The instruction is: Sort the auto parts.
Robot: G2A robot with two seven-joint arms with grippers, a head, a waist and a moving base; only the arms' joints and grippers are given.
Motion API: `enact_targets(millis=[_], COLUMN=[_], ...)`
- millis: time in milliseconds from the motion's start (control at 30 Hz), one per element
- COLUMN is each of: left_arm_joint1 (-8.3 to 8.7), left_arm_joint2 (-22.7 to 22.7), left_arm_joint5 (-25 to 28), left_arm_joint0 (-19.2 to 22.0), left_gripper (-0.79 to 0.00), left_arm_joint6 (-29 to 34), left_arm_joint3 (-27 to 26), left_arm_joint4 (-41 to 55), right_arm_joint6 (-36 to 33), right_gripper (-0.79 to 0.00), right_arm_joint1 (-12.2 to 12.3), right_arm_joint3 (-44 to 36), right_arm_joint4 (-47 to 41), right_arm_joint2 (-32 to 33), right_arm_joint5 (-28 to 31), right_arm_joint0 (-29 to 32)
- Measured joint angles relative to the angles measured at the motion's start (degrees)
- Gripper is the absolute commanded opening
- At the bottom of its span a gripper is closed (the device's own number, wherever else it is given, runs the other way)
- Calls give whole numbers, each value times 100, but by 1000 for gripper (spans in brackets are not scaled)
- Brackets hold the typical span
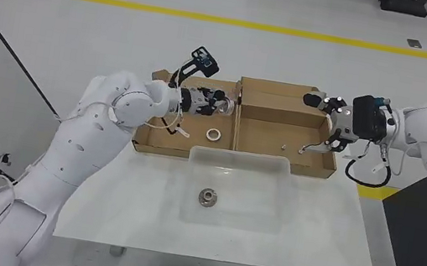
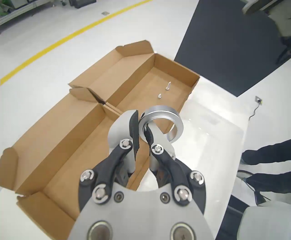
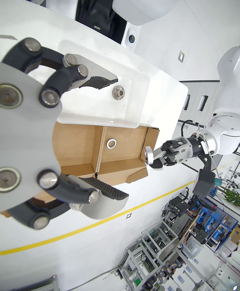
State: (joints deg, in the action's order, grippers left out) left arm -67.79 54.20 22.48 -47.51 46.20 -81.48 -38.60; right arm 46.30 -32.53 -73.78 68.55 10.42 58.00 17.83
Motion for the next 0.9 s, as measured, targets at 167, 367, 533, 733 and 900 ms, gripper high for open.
enact_targets(millis=[167,367,533,733,900], left_arm_joint1=[-89,-251,-413,-629,-825], left_arm_joint2=[-380,-880,-1251,-1630,-1912], left_arm_joint5=[-258,-394,-331,-330,-284], left_arm_joint0=[218,530,813,1153,1388], left_gripper=[-785,-785,-785,-785,-785], left_arm_joint6=[147,197,191,272,238], left_arm_joint3=[333,904,1450,2156,2801], left_arm_joint4=[-551,-1034,-1278,-1481,-1634], right_arm_joint6=[0,0,0,0,0], right_gripper=[0,0,0,0,0], right_arm_joint1=[0,0,0,0,0], right_arm_joint3=[0,0,0,0,0], right_arm_joint4=[0,0,0,0,0], right_arm_joint2=[0,0,0,0,0], right_arm_joint5=[0,0,0,0,0], right_arm_joint0=[0,0,0,0,0])
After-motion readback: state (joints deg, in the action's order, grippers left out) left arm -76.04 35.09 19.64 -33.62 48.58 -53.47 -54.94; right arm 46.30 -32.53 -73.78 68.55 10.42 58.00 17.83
